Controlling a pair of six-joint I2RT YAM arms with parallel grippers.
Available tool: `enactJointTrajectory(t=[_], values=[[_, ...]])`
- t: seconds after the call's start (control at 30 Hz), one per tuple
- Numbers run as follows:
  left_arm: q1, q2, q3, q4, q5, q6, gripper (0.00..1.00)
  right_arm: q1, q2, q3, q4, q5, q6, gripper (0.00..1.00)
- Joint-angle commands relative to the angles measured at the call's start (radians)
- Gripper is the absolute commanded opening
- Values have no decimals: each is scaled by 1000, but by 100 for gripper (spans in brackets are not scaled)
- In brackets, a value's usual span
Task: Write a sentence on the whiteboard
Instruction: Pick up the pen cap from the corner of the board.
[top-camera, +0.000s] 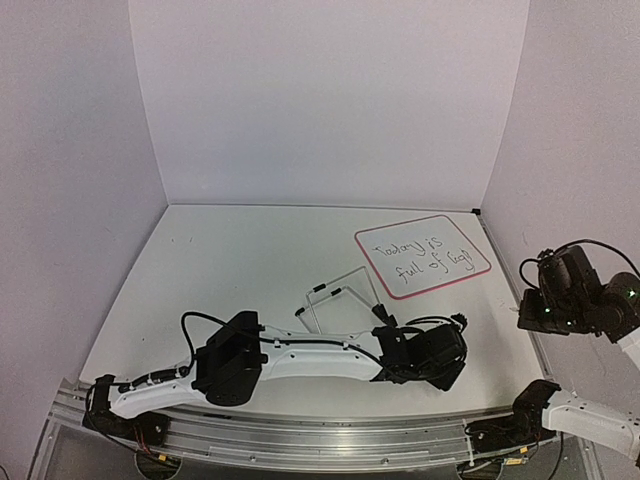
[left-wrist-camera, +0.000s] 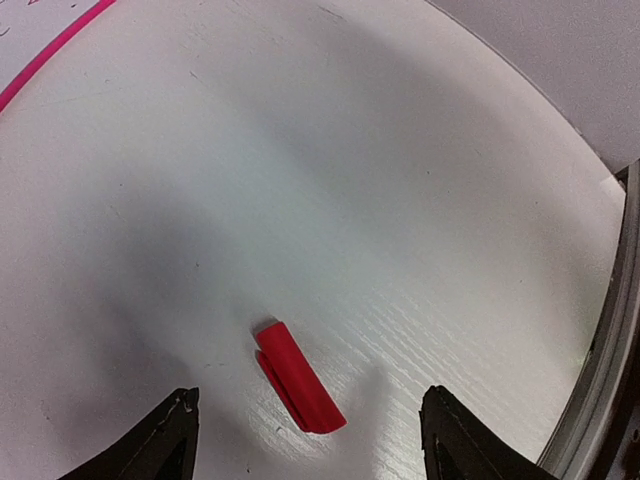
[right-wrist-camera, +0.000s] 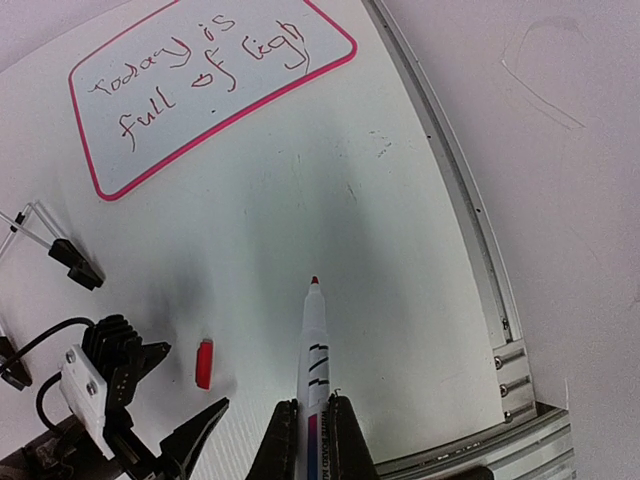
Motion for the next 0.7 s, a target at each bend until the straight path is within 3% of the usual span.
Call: enactJointTrajectory(t=[0.0, 0.43, 0.67], values=[[-34, 33, 44, -45, -130, 61, 73, -2, 5, -14, 6, 21, 13, 0], [-79, 170, 59, 57, -309, 227, 64, -2, -42, -32, 6, 2, 50, 0], [-71, 150, 2, 73, -317, 218, 49, -2, -48, -36, 6, -3, 61, 0]])
